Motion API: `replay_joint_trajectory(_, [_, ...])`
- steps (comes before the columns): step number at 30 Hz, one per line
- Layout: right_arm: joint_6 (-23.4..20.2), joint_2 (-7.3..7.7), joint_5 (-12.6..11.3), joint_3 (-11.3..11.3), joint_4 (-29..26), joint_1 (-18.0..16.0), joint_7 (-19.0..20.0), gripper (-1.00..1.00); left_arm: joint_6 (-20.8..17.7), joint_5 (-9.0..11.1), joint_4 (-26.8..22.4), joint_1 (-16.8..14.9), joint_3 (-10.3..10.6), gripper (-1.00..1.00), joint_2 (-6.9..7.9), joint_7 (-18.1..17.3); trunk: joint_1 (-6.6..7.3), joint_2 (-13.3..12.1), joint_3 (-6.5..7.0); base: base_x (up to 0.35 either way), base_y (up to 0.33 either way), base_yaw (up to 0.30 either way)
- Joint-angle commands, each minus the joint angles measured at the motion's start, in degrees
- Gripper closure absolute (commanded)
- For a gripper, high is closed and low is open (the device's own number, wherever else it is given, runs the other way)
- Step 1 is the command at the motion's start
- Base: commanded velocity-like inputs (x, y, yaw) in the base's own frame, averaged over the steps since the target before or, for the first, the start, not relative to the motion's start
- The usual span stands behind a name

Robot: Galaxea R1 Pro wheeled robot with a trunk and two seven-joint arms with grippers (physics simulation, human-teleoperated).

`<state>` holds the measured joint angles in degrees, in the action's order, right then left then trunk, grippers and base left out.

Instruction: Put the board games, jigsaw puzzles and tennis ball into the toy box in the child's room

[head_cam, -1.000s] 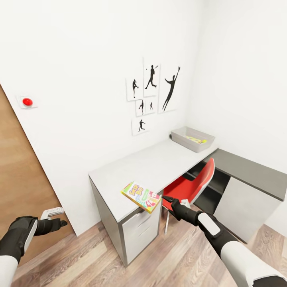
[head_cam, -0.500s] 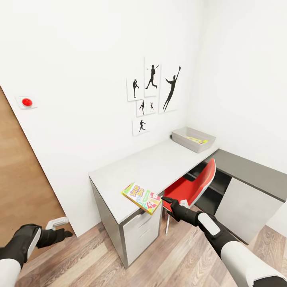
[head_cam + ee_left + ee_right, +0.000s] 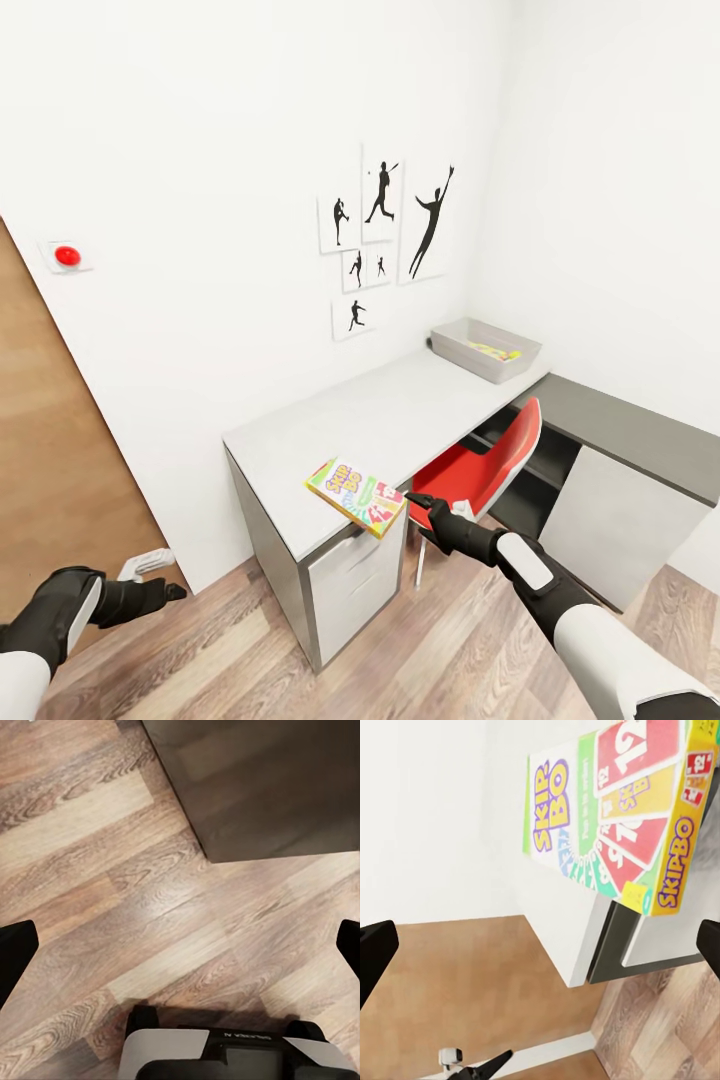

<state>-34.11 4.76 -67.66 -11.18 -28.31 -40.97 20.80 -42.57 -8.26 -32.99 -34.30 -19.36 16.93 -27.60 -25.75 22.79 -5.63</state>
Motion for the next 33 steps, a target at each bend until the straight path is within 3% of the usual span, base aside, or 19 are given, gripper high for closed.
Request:
replay_joint_trajectory(1, [0.0, 0.07, -0.1, -0.2, 0.0, -0.1, 0.2, -1.00, -0.2, -0.6, -0.1, -0.1, -0.3, -1.00, -0.10, -0.5, -0.04, 0.1, -0.17, 0.000, 0.000, 0.000])
replay_joint_trajectory(17, [-0.2, 0.07, -0.2, 0.0, 0.0, -0.1, -1.3, -1.00, -0.2, -0.6, -0.1, -0.1, -0.2, -1.00, -0.38, -0.5, -0.04, 0.1, -1.42, 0.000, 0.000, 0.000])
replay_joint_trajectory(23, [-0.1, 0.08, -0.2, 0.0, 0.0, 0.0, -1.3, -1.00, -0.3, -0.5, -0.1, -0.1, 1.9, -1.00, -0.40, -0.5, -0.04, 0.1, -1.47, 0.000, 0.000, 0.000])
replay_joint_trajectory(33, [-0.1, 0.09, -0.2, 0.0, 0.0, 0.0, -1.1, -1.00, -0.3, -0.5, -0.1, -0.1, 2.5, -1.00, -0.40, -0.5, -0.26, 0.5, -1.66, 0.000, 0.000, 0.000])
